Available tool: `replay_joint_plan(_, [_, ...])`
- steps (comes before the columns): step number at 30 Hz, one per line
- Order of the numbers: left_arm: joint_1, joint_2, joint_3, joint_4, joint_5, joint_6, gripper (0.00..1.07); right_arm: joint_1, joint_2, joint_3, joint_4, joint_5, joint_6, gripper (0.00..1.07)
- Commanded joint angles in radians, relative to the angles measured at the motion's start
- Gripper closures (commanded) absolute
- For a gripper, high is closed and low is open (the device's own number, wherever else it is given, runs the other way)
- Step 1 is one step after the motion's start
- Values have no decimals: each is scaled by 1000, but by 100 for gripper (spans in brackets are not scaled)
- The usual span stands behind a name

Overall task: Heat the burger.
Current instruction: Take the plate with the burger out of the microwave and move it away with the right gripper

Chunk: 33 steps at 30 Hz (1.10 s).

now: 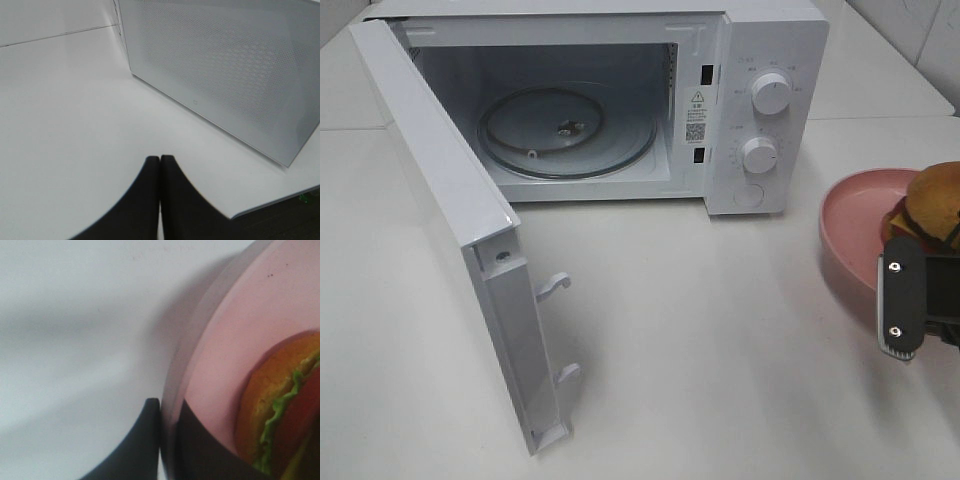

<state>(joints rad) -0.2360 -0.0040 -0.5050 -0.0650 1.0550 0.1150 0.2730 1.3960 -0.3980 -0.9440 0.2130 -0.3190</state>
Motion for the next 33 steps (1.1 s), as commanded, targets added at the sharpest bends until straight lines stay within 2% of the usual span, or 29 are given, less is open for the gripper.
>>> replay_joint_plan(1, [4,-22,2,-3,-13,-3,106,-29,-8,-6,-30,-34,-36,107])
replay_joint_plan(6, [4,-22,2,-3,-13,-3,106,-29,-7,-6,-30,-110,-42,107])
replay_joint_plan(14, [4,-22,2,-3,-13,-3,106,-28,52,-8,-30,-116,-46,107])
replay_joint_plan(24, [4,-22,2,-3,-13,-3,106,-28,117,-13,-30,-143,-45,99])
replay_joint_plan(27, [4,-22,2,-3,-13,-3,106,-27,117,-13,-25,-145,-38,92])
replay_joint_plan(28, [4,-22,2,-3,-13,-3,106,-27,117,-13,-25,-145,-29,84])
replay_joint_plan(29, [4,-22,2,-3,-13,-3,106,-27,117,-13,-25,-145,-29,84])
replay_joint_plan(30, [4,-22,2,-3,-13,-3,106,-27,117,-13,-25,-153,-27,76])
replay_joint_plan(31, [4,-22,2,-3,-13,-3,106,-27,117,-13,-25,-157,-27,71])
replay_joint_plan(32, [4,-22,2,-3,-13,-3,106,-27,117,-13,-25,-157,-27,71])
replay_joint_plan(33, [4,-22,2,-3,-13,-3,106,-27,117,-13,-22,-159,-27,64])
